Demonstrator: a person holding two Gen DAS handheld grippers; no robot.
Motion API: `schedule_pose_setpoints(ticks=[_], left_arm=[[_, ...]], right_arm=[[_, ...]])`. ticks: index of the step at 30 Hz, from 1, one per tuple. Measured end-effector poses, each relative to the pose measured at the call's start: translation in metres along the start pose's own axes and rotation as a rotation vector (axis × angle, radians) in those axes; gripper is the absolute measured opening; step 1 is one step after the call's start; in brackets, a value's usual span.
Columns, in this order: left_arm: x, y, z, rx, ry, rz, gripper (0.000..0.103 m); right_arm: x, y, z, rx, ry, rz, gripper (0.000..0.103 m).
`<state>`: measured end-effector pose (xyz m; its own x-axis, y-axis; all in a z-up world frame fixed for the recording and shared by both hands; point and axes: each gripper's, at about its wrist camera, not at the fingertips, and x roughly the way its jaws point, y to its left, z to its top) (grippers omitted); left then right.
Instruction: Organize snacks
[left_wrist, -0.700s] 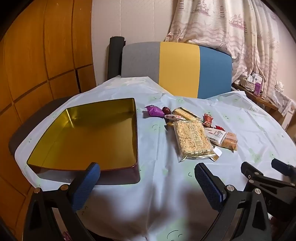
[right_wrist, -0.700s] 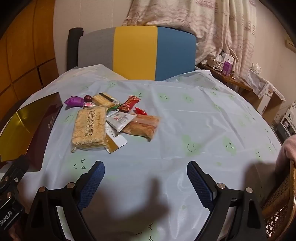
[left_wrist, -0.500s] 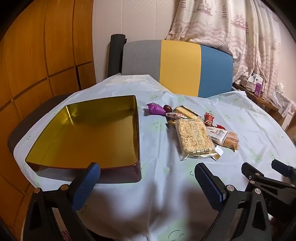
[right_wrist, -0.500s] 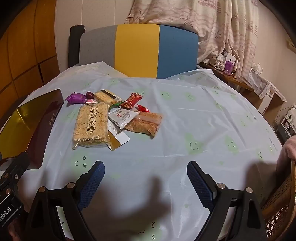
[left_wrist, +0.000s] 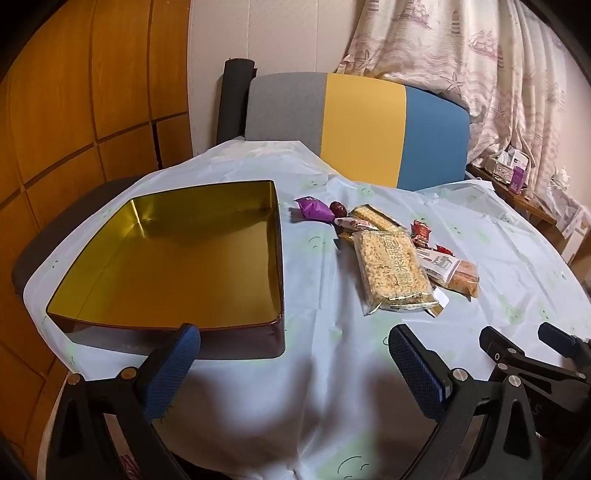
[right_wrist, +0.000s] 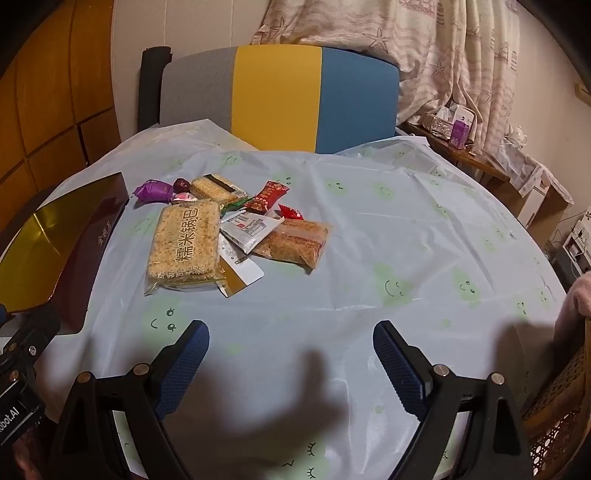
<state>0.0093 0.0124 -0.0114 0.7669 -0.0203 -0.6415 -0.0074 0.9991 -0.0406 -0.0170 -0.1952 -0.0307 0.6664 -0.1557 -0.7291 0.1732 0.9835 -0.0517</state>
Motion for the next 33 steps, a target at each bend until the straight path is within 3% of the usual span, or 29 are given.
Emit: schedule_pose_setpoints(ticks=[33], left_arm=[[-0.0001,0.0011,0.0013,0.000,0.006,-0.002,0.103]], right_arm=[[-0.0012,0.0004,0.0007,0.010,-0.002,0.009,0.092]])
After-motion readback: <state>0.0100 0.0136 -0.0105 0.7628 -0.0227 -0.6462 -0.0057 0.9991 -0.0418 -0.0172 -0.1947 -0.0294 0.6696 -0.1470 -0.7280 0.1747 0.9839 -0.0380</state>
